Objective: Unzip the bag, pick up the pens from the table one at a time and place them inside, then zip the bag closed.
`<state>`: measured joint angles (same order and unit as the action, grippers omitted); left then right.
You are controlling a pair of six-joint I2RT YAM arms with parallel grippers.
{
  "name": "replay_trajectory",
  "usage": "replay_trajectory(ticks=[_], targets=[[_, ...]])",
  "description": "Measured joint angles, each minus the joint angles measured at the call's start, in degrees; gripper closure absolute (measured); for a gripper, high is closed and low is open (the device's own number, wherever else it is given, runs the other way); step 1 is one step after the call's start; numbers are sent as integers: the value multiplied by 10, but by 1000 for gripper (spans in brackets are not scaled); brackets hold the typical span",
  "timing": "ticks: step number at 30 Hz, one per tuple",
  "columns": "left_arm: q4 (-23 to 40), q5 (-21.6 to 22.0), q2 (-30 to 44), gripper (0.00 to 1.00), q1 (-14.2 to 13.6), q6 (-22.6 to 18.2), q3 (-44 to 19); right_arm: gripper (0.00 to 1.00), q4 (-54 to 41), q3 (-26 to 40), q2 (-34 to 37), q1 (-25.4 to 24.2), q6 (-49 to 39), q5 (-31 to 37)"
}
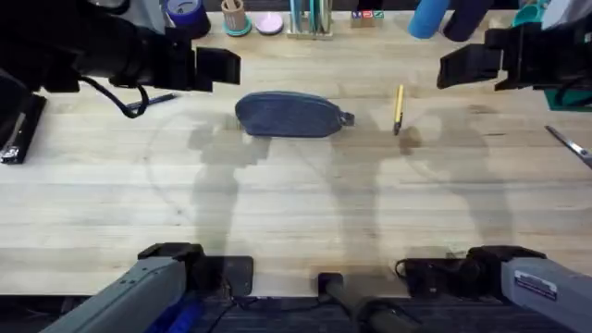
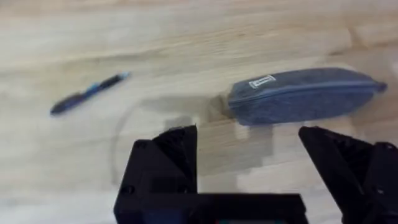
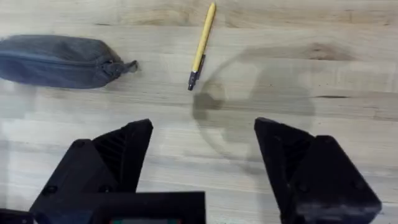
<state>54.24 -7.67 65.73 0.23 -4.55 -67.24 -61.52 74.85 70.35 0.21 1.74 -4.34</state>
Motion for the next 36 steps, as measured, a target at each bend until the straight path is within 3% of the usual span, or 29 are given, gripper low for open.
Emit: replay_trajectory(ticks=[4, 10, 21, 31, 32, 36], targets=[[-7, -43, 1, 8, 7, -79, 0, 5, 0, 0, 0, 0, 0, 0], [-13, -118, 26, 8, 58, -180, 0, 5, 0, 0, 0, 0, 0, 0], [-33, -324, 114, 11, 145, -389, 0, 5, 0, 0, 0, 0, 0, 0], [-63, -454, 221, 9, 168, -561, 0, 5, 1, 0, 0, 0, 0, 0], [-65, -472, 252, 10, 169, -597, 0, 5, 1, 0, 0, 0, 0, 0], [-64, -501, 295, 10, 169, -634, 0, 5, 1, 0, 0, 0, 0, 0]])
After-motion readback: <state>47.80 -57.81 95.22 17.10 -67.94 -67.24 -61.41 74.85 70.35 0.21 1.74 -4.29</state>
